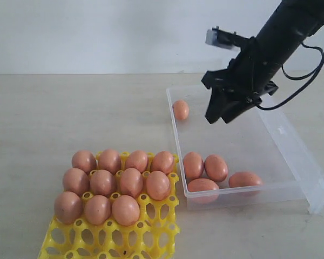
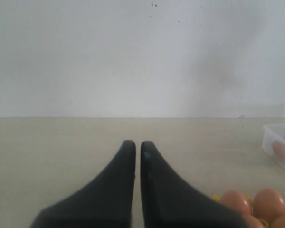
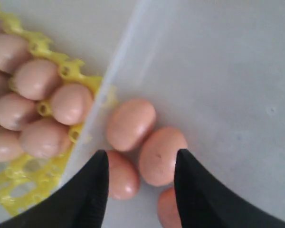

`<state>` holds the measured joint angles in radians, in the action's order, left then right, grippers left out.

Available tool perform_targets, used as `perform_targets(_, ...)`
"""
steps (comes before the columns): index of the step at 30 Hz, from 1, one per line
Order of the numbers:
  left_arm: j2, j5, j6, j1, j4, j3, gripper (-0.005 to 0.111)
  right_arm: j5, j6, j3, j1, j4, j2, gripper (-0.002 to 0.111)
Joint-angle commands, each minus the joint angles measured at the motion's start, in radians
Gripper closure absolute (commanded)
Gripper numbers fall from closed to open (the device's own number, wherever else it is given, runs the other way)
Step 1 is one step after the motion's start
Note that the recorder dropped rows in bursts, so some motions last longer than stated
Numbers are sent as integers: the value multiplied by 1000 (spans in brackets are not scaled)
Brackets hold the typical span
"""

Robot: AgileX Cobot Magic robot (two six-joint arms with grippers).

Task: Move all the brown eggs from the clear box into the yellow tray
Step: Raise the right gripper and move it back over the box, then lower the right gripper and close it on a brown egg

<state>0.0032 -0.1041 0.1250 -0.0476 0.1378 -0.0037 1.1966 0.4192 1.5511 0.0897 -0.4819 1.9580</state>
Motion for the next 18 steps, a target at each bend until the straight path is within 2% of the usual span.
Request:
perform_targets(1, -3, -1, 3, 3, 0, 4, 103, 20, -92, -22, 36, 132, 10, 70)
perform_targets(9, -3, -1, 3, 3, 0, 4, 103, -91, -98, -90, 131, 228, 10, 70)
perform_targets(16, -3, -1, 3, 3, 0, 4, 103, -191, -121, -99, 131, 231, 16, 70)
perform_targets(18, -3, 1, 3, 3, 0, 4, 103, -190, -115, -103, 131, 218, 34, 66)
